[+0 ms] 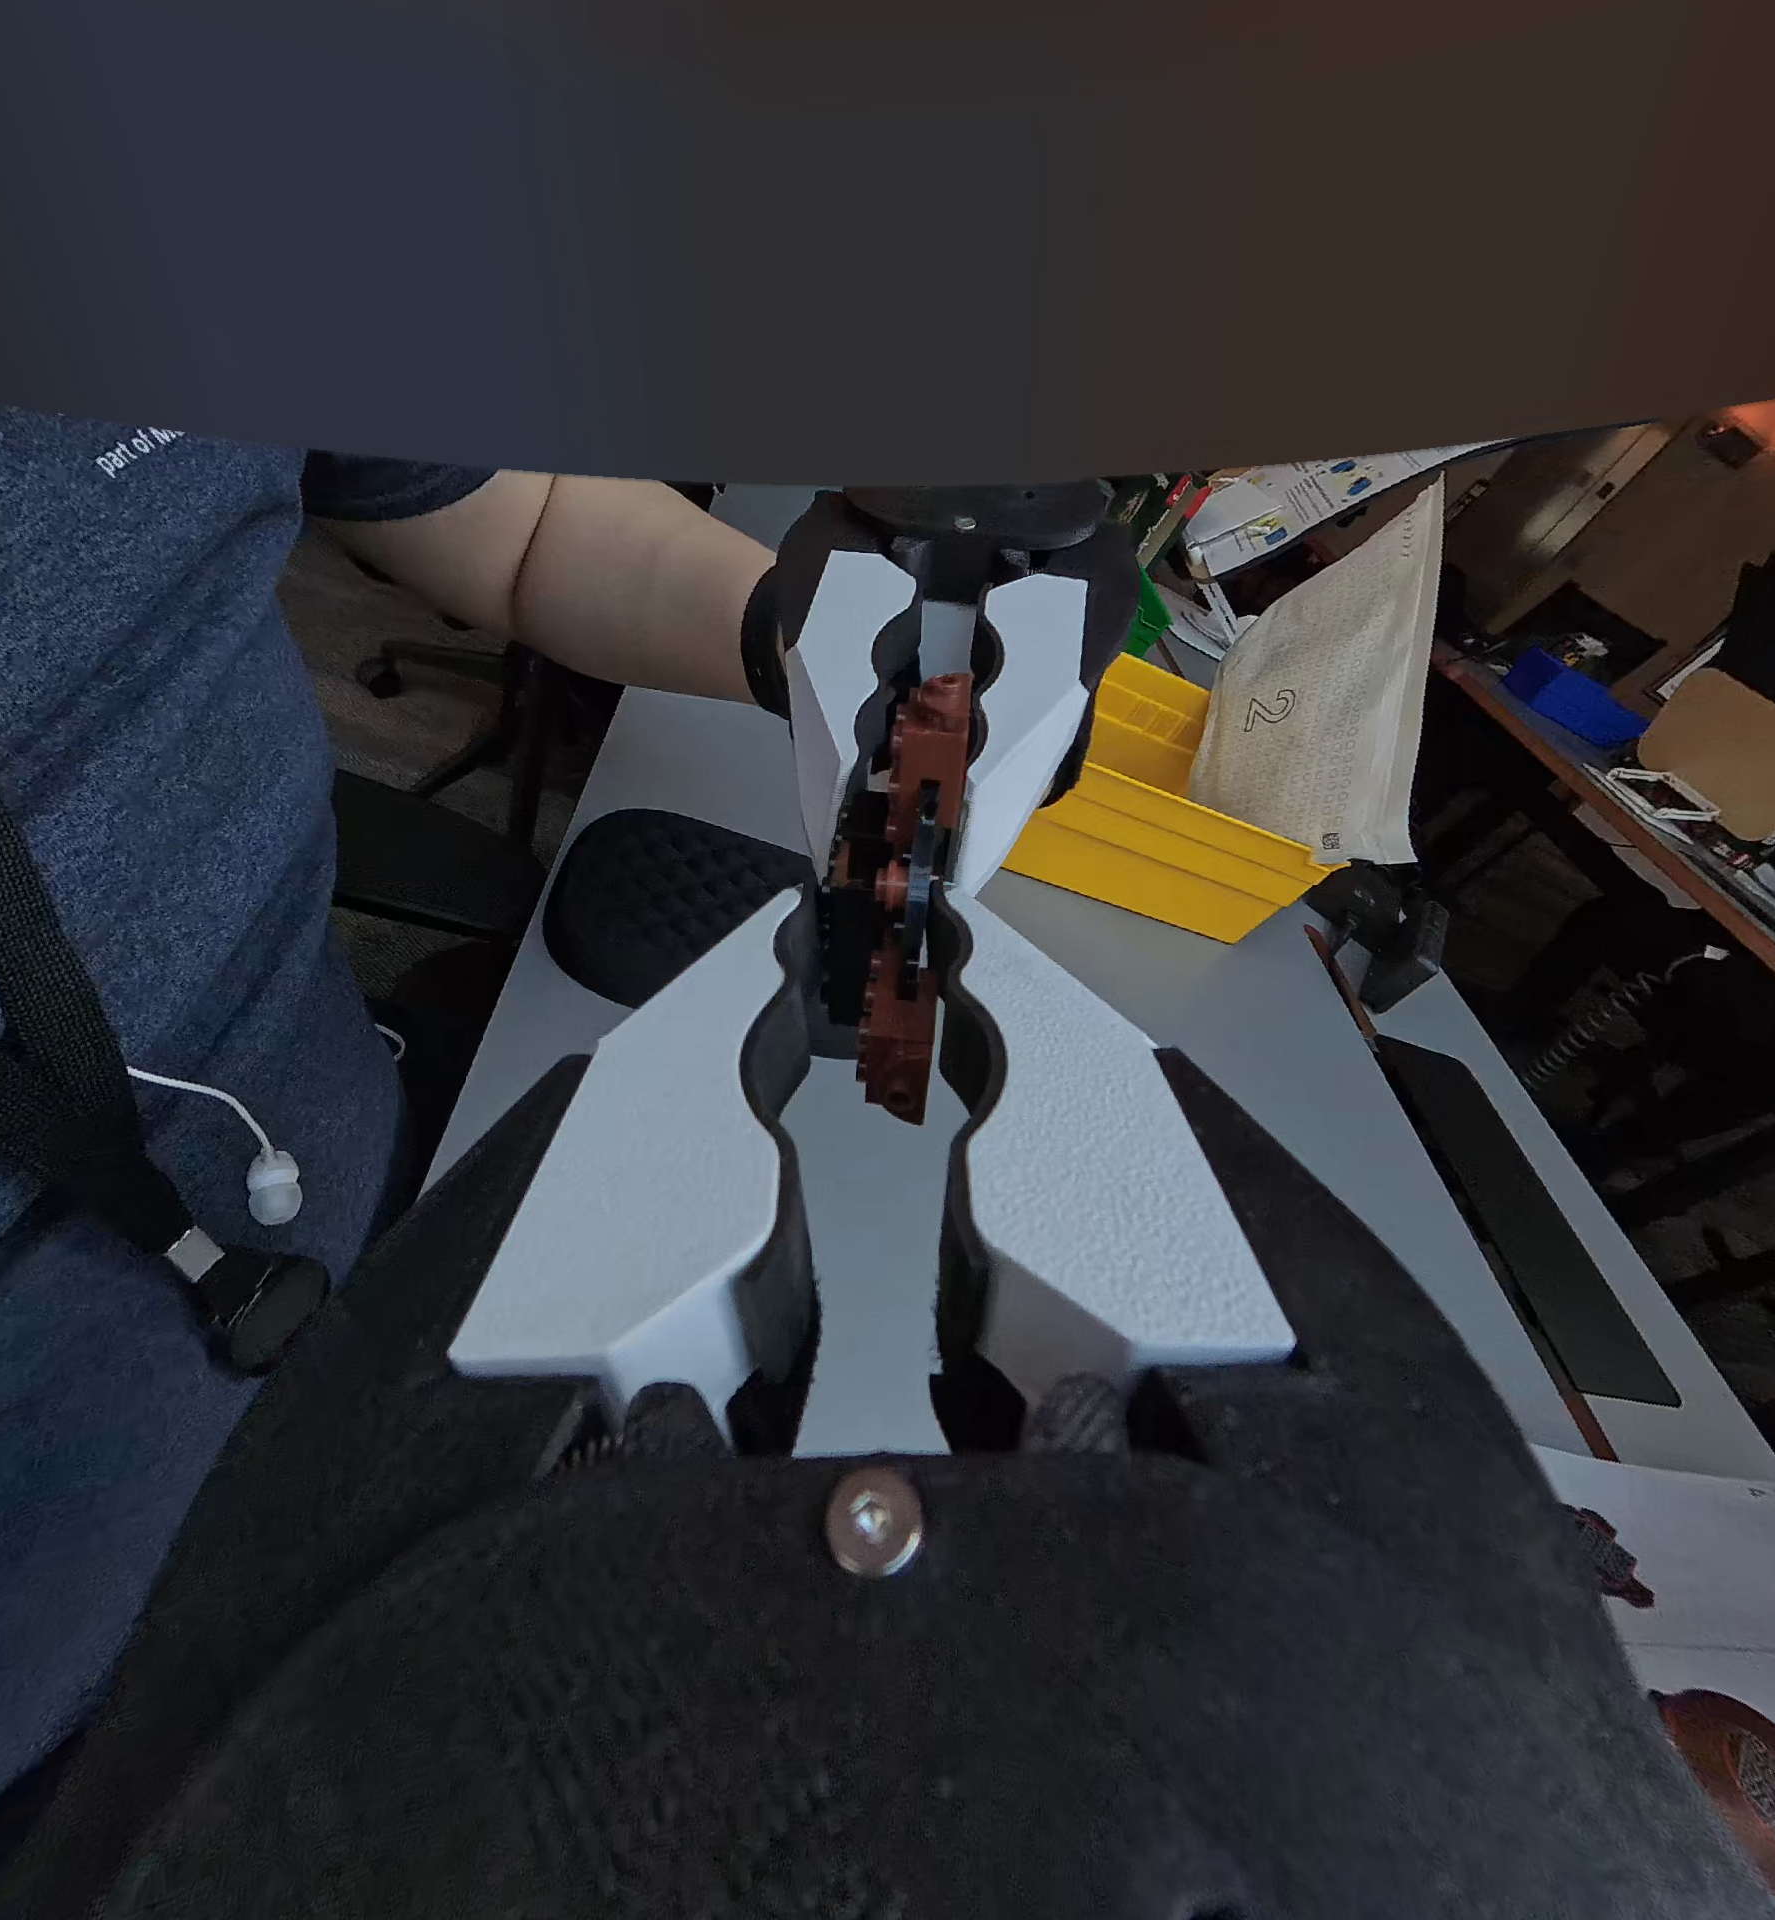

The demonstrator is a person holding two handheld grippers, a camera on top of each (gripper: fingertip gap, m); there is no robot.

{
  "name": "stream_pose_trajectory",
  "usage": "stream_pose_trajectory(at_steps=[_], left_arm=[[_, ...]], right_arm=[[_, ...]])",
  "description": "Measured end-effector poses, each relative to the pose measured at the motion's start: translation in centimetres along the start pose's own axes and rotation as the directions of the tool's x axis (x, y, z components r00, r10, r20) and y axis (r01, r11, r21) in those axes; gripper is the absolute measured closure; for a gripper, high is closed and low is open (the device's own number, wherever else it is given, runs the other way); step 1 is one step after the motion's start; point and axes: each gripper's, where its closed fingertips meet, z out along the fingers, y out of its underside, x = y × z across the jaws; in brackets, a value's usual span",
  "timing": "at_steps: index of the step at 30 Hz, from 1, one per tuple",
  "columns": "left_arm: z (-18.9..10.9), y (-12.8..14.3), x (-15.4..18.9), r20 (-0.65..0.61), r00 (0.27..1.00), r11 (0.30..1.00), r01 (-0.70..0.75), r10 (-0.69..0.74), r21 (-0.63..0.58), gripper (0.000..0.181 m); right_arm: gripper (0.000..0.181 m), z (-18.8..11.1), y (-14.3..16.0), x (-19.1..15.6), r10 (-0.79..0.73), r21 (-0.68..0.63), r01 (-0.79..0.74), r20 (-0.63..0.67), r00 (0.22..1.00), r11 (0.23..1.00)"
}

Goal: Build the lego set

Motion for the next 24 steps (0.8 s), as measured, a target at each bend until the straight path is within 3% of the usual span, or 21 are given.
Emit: stream_pose_trajectory(at_steps=[2, 4, 6, 10, 16, 18, 24], left_arm=[[0.0, -0.1, -0.1, 0.018, 1.000, 1.000, -0.015, 0.015, 0.004, 0.163], [-0.1, 0.0, -0.2, 0.034, 0.999, 1.000, -0.031, 0.031, -0.004, 0.163], [-0.4, 0.0, -0.4, 0.048, 0.998, 0.999, -0.031, 0.031, -0.007, 0.163], [-0.8, -0.2, -0.6, 0.060, 0.998, 0.999, -0.035, 0.035, -0.005, 0.164], [-0.4, -0.5, 0.5, 0.060, 0.977, 0.977, -0.200, 0.204, -0.076, 0.166], [-0.3, -0.3, 0.8, 0.041, 0.975, 0.972, -0.213, 0.218, -0.094, 0.166], [-0.8, -0.3, 0.5, 0.081, 0.977, 0.979, -0.194, 0.199, -0.064, 0.163]], right_arm=[[0.158, -0.1, -0.1, 0.4, 0.023, 0.030, -0.022, -0.032, 0.999, 0.999], [0.137, -0.6, -0.3, 1.2, 0.005, 0.051, 0.000, -0.106, 0.994, 0.999], [0.153, -1.3, -0.3, 1.1, -0.009, 0.052, 0.015, -0.114, 0.993, 0.999], [0.155, -2.2, 0.1, 1.4, -0.009, 0.039, 0.014, -0.136, 0.991, 0.999], [0.154, -1.5, 0.9, 0.8, -0.168, -0.041, 0.164, -0.143, 0.975, 0.986], [0.167, -1.5, 1.0, 0.9, -0.241, -0.083, 0.231, -0.153, 0.958, 0.969], [0.170, -1.5, 0.6, 0.5, -0.272, -0.106, 0.259, -0.142, 0.952, 0.960]])
